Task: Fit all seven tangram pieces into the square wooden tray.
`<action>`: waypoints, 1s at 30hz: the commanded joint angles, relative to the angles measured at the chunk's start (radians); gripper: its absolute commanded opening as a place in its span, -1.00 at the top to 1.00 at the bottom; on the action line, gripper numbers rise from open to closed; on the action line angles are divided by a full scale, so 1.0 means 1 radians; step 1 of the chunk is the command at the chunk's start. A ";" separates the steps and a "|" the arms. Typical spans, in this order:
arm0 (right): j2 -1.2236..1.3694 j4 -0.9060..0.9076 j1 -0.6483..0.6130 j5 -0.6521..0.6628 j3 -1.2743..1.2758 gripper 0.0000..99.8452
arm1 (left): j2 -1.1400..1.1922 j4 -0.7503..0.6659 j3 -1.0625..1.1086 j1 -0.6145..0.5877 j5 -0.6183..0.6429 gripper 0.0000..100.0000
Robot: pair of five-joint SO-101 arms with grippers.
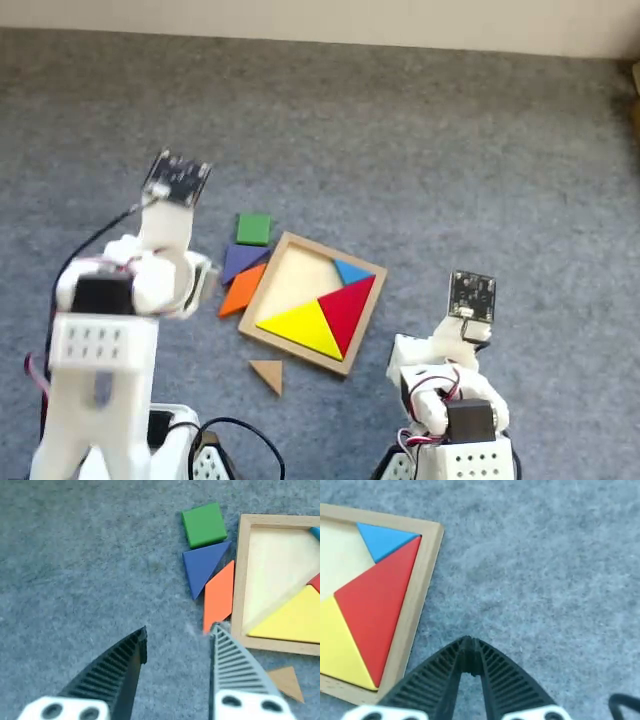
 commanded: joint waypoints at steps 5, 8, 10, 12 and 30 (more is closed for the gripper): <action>-0.019 0.008 0.044 -0.009 0.150 0.99 | 0.404 -0.127 -0.239 0.119 0.107 0.56; -0.019 0.008 0.002 -0.009 0.150 0.99 | 0.535 -0.132 -0.340 0.150 0.137 0.56; -0.021 0.008 -0.019 -0.009 0.151 0.99 | 0.621 -0.132 -0.410 0.163 0.160 0.56; -0.021 0.008 -0.024 -0.009 0.151 0.99 | 0.708 -0.132 -0.479 0.173 0.178 0.56; -0.022 0.008 -0.021 -0.009 0.153 0.99 | 1.242 -0.130 -0.835 0.147 0.210 0.45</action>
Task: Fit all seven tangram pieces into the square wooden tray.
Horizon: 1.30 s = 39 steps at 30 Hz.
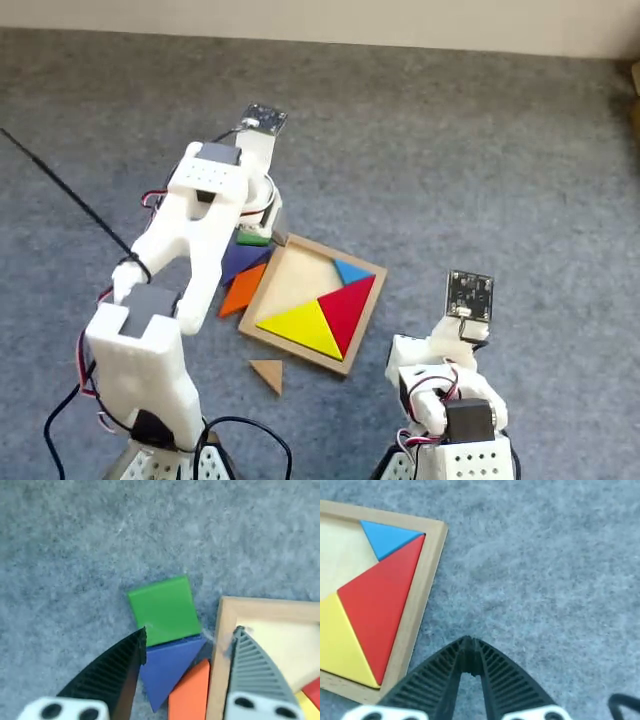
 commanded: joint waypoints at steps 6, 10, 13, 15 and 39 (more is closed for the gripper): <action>-0.022 0.008 -0.007 -0.009 0.154 0.99 | 0.107 -0.011 -0.147 -0.076 0.035 0.45; -0.022 0.008 -0.007 -0.009 0.154 0.99 | 0.140 -0.011 -0.166 -0.094 0.035 0.45; -0.022 0.008 -0.007 -0.009 0.154 0.99 | 0.162 -0.011 -0.166 -0.093 0.035 0.48; -0.022 0.008 -0.007 -0.009 0.154 0.99 | 0.173 -0.012 -0.168 -0.091 0.031 0.56; -0.022 0.008 -0.008 -0.009 0.154 0.99 | -0.180 0.032 0.022 0.136 -0.008 0.71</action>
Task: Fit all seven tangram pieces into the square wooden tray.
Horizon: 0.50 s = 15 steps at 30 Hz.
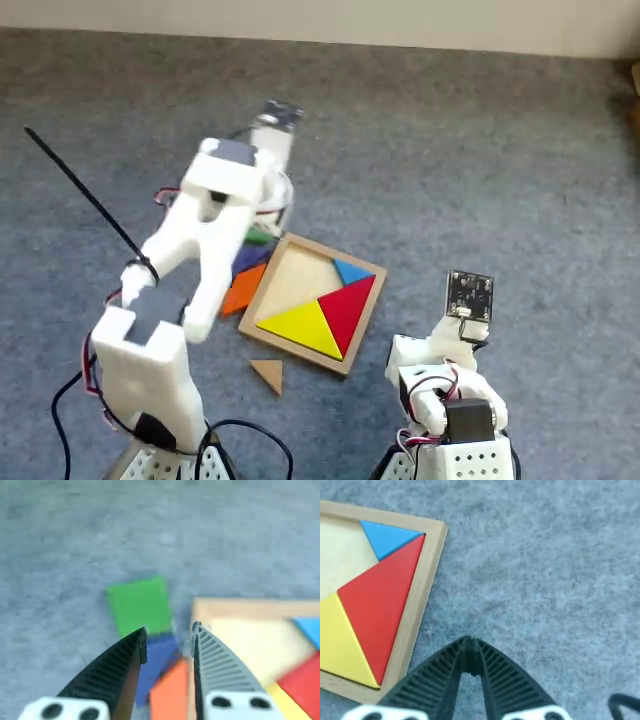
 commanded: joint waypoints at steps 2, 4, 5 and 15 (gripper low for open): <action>-0.022 0.008 -0.012 -0.009 0.154 0.99 | -0.182 0.000 0.079 0.096 -0.060 0.71; -0.022 0.008 -0.012 -0.009 0.154 0.99 | -0.209 0.000 0.101 0.096 -0.046 0.71; -0.022 0.008 -0.012 -0.009 0.154 0.99 | -0.219 0.000 0.105 0.082 -0.046 0.70; -0.022 0.008 -0.012 -0.009 0.154 0.99 | -0.088 -0.080 0.096 -0.133 -0.044 0.49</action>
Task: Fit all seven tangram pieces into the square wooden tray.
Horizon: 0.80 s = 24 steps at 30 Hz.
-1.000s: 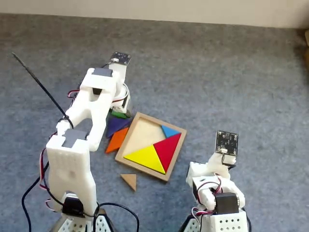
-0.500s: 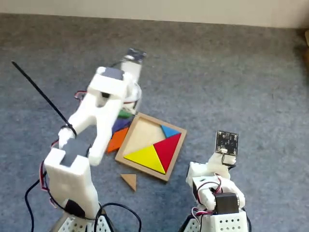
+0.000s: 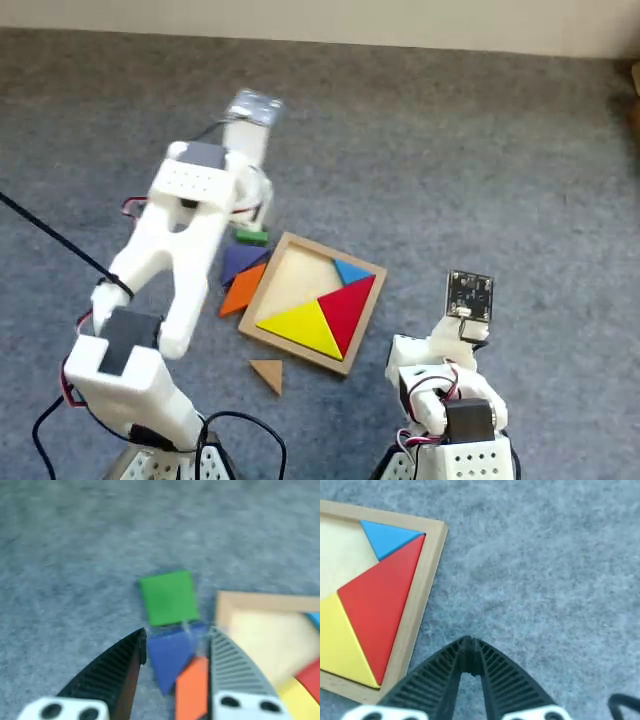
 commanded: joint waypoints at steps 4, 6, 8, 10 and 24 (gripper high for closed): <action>-0.022 0.008 -0.012 -0.009 0.154 0.99 | 0.116 -0.038 -0.079 -0.041 -0.003 0.49; -0.022 0.008 -0.012 -0.009 0.154 0.99 | 0.137 -0.038 -0.105 -0.041 -0.002 0.48; -0.022 0.008 -0.012 -0.009 0.154 0.99 | 0.159 -0.040 -0.122 -0.039 -0.002 0.48; -0.022 0.008 -0.012 -0.009 0.154 0.99 | 0.183 -0.040 -0.142 -0.039 -0.002 0.48; -0.022 0.008 -0.010 -0.009 0.154 0.99 | 0.510 0.130 -0.487 -0.039 -0.008 0.66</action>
